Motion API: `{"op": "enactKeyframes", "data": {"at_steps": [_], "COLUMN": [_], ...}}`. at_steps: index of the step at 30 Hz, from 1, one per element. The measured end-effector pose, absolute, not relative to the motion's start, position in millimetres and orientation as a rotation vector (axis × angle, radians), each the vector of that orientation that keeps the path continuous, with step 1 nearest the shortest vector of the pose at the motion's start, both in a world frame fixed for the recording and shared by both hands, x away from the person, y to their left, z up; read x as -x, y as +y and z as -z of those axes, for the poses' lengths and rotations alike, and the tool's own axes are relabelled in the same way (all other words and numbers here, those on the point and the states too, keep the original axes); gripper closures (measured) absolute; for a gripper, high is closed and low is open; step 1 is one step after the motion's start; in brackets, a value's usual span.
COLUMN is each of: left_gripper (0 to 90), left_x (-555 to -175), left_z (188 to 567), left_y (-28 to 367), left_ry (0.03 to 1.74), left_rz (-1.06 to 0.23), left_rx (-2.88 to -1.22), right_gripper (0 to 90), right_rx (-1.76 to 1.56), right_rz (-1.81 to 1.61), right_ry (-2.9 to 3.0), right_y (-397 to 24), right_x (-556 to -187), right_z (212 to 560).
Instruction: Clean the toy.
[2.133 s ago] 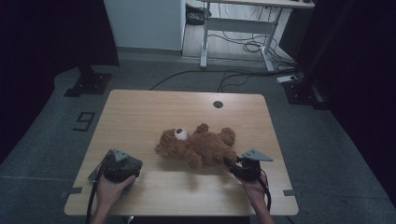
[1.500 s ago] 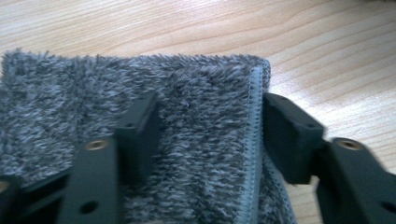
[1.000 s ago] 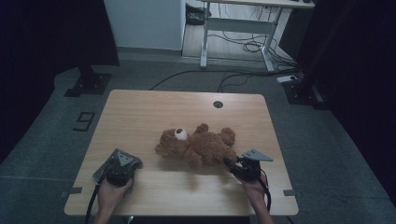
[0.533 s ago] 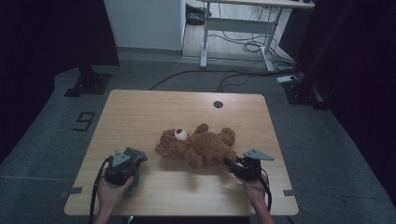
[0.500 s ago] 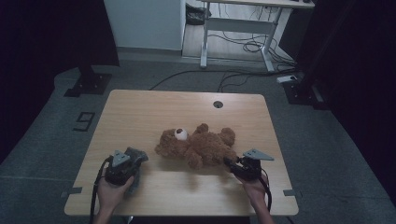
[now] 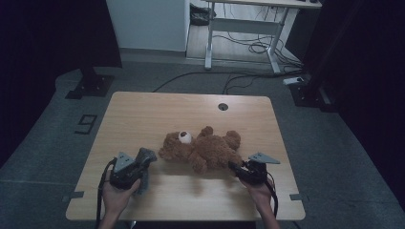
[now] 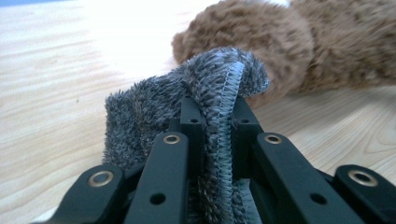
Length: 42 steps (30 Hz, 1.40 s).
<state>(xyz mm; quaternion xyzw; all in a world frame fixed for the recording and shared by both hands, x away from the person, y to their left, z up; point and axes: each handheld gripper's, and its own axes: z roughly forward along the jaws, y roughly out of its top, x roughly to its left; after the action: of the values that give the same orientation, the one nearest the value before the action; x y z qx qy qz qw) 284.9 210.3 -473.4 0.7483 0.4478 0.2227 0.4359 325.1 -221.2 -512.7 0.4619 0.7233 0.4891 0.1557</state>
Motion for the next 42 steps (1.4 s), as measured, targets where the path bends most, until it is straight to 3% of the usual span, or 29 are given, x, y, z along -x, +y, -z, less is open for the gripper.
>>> {"op": "enactKeyframes", "data": {"at_steps": [14,23,29,35,42], "left_gripper": [79.6,79.6,79.5,79.5,79.5], "left_x": [-288.0,-304.2,-319.0,-322.8,-318.8], "left_z": [450.3,438.2,458.6,482.8,483.5], "left_y": [178.3,119.7,88.9,90.6,111.0], "left_ry": [0.977,0.857,0.854,0.904,0.915], "left_rz": [-0.553,-0.526,-0.454,-0.449,-0.457], "left_rx": [-1.827,-1.868,-1.949,-1.981,-1.983], "right_gripper": [61.6,61.6,61.5,61.2,60.9], "right_rx": [-1.321,-1.325,-1.327,-1.323,-1.324], "right_rz": [-1.413,-1.43,-1.436,-1.442,-1.45], "right_ry": [2.073,2.076,2.083,2.09,2.101], "right_y": [-222.2,-223.4,-224.1,-225.3,-227.6], "right_x": [-325.4,-326.1,-326.1,-326.1,-326.7], "right_z": [513.0,514.4,514.7,515.5,515.9]}}
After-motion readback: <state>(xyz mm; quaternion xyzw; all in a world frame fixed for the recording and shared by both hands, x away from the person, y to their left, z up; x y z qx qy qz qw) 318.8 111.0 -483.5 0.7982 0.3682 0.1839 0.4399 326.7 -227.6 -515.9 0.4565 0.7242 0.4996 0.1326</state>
